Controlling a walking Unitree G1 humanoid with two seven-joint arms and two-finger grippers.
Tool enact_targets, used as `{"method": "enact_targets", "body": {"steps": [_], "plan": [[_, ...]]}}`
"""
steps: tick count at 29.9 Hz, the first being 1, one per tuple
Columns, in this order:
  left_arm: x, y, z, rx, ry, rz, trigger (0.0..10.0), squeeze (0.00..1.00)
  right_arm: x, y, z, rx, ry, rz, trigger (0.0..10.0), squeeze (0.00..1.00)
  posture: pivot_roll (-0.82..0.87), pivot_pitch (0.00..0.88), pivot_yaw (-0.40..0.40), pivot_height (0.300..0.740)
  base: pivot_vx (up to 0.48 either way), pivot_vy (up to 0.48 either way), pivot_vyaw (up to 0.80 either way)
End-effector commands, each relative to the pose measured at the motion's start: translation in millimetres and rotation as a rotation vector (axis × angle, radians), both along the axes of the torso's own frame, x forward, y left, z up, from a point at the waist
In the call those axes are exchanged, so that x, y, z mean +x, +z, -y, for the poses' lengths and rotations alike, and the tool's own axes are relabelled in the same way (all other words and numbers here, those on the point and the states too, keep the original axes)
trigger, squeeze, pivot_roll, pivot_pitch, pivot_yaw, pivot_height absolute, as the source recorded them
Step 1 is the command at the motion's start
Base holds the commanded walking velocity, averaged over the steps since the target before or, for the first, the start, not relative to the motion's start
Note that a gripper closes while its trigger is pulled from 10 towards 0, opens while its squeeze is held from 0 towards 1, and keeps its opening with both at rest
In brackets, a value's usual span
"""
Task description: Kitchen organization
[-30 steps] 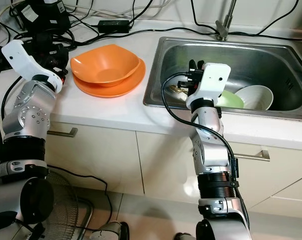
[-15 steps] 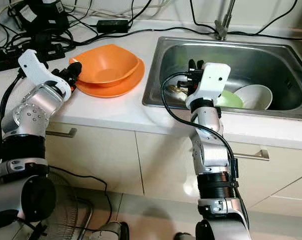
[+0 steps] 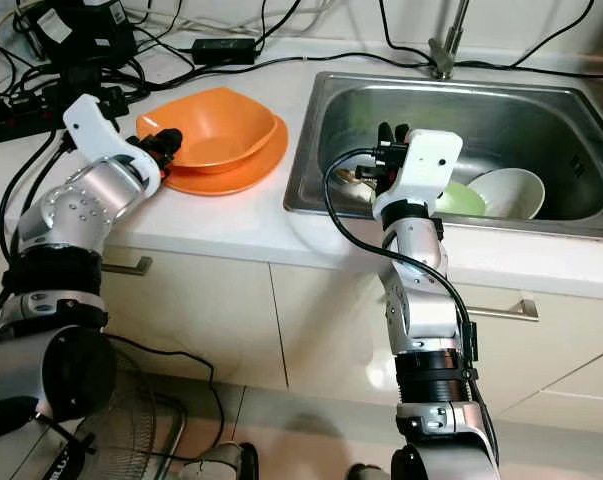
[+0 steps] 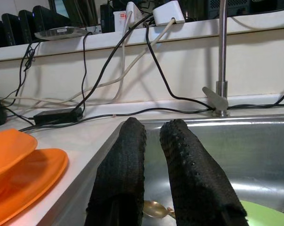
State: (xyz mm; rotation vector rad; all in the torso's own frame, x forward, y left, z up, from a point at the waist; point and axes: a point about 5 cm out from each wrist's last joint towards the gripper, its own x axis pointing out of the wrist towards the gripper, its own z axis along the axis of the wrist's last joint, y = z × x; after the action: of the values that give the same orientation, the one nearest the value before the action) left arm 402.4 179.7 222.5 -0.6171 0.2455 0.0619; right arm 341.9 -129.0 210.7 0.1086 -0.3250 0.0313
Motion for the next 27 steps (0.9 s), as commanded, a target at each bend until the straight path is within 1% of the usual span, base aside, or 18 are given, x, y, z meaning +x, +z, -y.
{"method": "enact_targets", "body": {"steps": [1, 3, 4, 5, 6, 7, 12, 27], "plan": [[3.0, 0.9, 3.6, 0.001, 0.004, -0.014, 10.0, 0.0, -2.6, -0.3, -1.0, 0.001, 0.006, -0.003, 10.0, 0.0, 0.06, 0.108, 0.052, 0.74, 0.0, 0.0, 0.0], [4.2, 0.3, 5.7, -0.007, 0.001, -0.018, 10.0, 0.0, -2.7, -0.3, -0.8, 0.0, 0.005, -0.004, 10.0, 0.0, 0.06, 0.108, 0.053, 0.74, 0.0, 0.0, 0.0], [6.9, 0.2, 10.1, -0.019, 0.0, -0.02, 10.0, 0.0, -3.1, -0.2, -0.2, -0.002, 0.004, -0.003, 10.0, 0.0, 0.05, 0.105, 0.054, 0.74, 0.0, 0.0, 0.0], [7.8, 0.6, 11.6, -0.022, 0.0, -0.019, 8.5, 0.0, -3.1, -0.1, 0.1, -0.002, 0.003, -0.003, 10.0, 0.0, 0.05, 0.105, 0.054, 0.74, 0.0, 0.0, 0.0], [7.8, 0.6, 11.6, -0.022, 0.0, -0.019, 8.5, 0.0, -3.1, -0.1, 0.1, -0.002, 0.003, -0.003, 10.0, 0.0, 0.05, 0.105, 0.054, 0.74, 0.0, 0.0, 0.0], [9.3, 2.6, 15.7, -0.032, -0.005, -0.009, 0.0, 0.0, -3.3, 0.5, 0.8, -0.004, 0.0, -0.001, 10.0, 0.0, 0.05, 0.104, 0.055, 0.74, 0.0, 0.0, 0.0], [11.0, 4.3, 20.3, -0.038, -0.009, -0.004, 0.0, 0.0, -2.9, 1.5, 2.3, -0.006, -0.004, -0.001, 10.0, 0.0, 0.05, 0.099, 0.053, 0.74, 0.0, 0.0, 0.0], [13.3, 6.9, 16.5, -0.044, 0.019, 0.014, 0.0, 0.0, 1.0, 4.9, 2.9, -0.004, -0.008, 0.007, 10.0, 0.0, 0.06, 0.09, 0.047, 0.74, 0.0, 0.0, 0.0]]}}
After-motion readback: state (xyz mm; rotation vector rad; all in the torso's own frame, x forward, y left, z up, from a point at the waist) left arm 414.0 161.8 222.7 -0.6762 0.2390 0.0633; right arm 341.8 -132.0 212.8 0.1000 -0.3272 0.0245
